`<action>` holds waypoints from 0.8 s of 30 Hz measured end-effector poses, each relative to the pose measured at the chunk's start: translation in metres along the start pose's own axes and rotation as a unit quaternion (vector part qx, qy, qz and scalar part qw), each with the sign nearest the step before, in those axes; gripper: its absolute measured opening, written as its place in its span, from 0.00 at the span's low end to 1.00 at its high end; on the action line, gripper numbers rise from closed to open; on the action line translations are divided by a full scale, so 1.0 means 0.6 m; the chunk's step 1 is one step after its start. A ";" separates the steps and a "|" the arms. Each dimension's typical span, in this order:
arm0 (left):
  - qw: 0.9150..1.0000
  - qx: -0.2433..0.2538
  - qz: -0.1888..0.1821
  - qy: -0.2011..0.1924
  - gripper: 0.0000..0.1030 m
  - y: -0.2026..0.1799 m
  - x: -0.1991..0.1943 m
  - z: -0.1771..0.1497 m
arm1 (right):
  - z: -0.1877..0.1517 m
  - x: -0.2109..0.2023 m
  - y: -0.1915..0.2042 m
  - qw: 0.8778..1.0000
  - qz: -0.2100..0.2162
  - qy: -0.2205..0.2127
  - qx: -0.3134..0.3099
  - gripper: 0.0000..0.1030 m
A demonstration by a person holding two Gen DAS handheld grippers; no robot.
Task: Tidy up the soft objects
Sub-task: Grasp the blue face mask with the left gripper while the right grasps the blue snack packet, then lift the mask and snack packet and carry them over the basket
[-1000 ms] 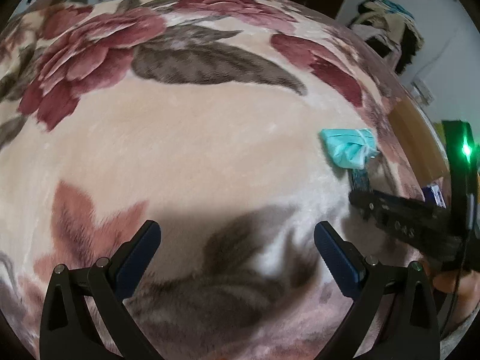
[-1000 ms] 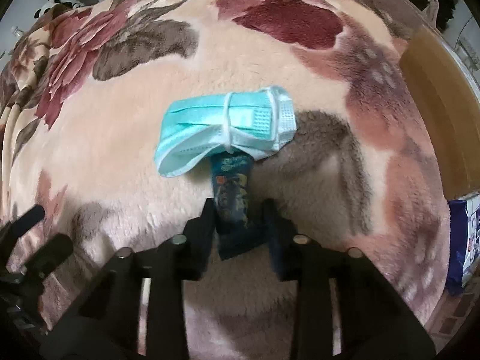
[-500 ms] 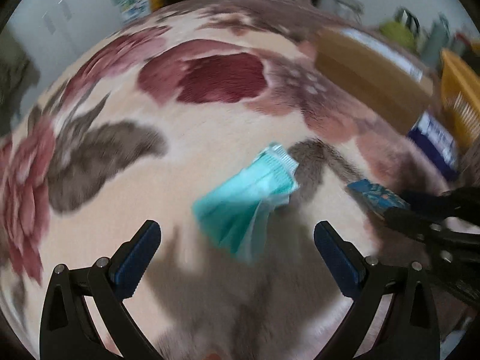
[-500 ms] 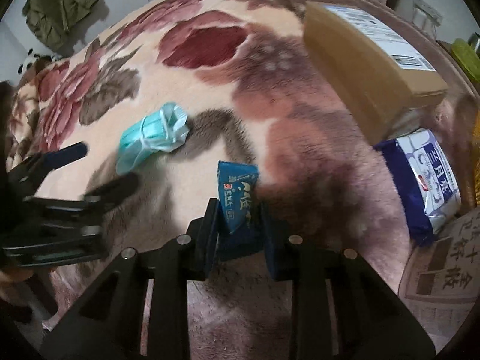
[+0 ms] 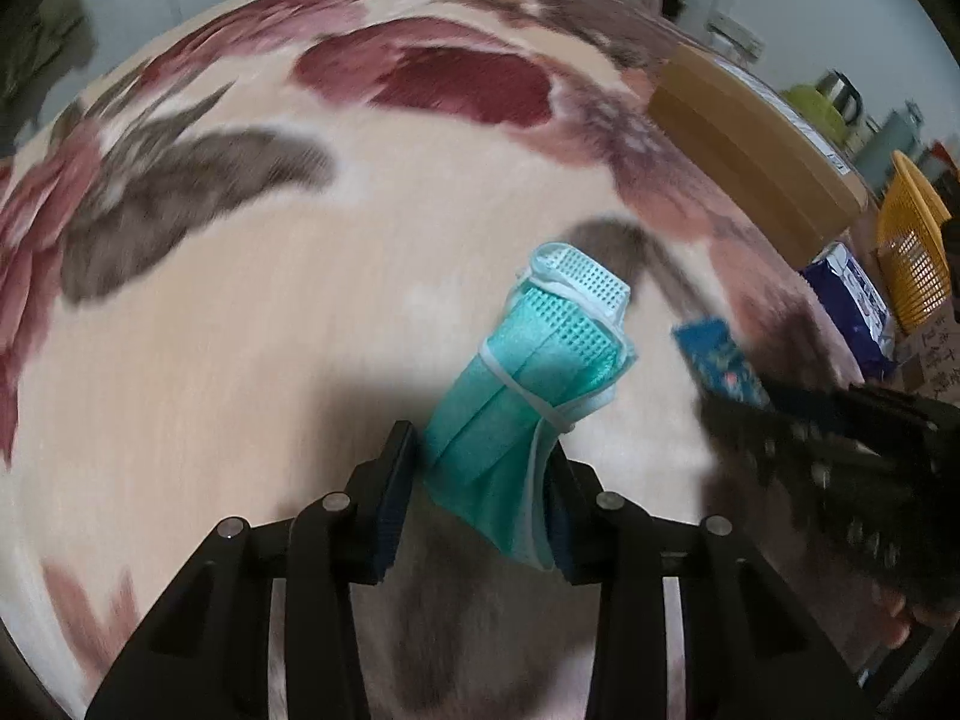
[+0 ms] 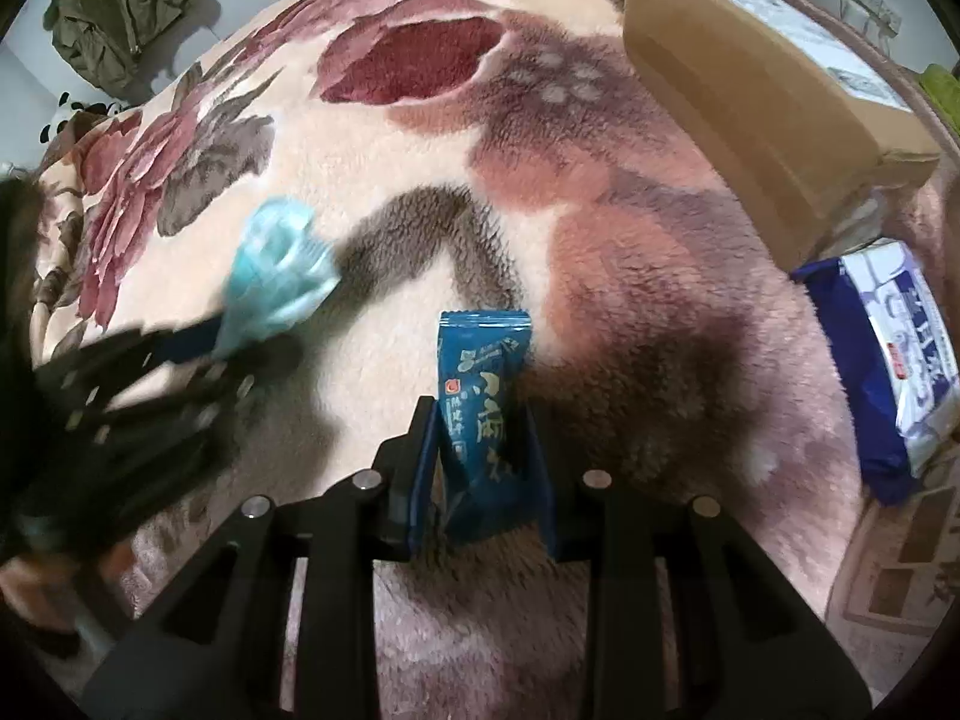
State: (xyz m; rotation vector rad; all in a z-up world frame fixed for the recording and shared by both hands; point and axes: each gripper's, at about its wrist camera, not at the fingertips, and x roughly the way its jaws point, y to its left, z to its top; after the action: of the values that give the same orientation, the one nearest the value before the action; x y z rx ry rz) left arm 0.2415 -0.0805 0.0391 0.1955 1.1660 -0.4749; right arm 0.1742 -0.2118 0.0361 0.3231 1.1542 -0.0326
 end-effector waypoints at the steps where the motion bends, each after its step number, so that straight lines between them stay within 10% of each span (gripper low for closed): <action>1: 1.000 -0.014 0.001 -0.002 0.39 0.004 -0.008 -0.016 | -0.002 0.000 0.000 1.000 0.000 -0.001 0.000 0.27; 24: 0.985 -0.168 0.014 0.019 0.39 -0.036 -0.105 -0.234 | -0.175 -0.073 0.038 0.999 0.028 0.038 -0.016 0.24</action>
State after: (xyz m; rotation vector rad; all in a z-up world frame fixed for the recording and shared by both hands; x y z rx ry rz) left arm 0.0950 -0.0290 0.0443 -0.0721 1.2603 -0.2451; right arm 0.0668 -0.1680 0.0424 0.3303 1.2192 0.0472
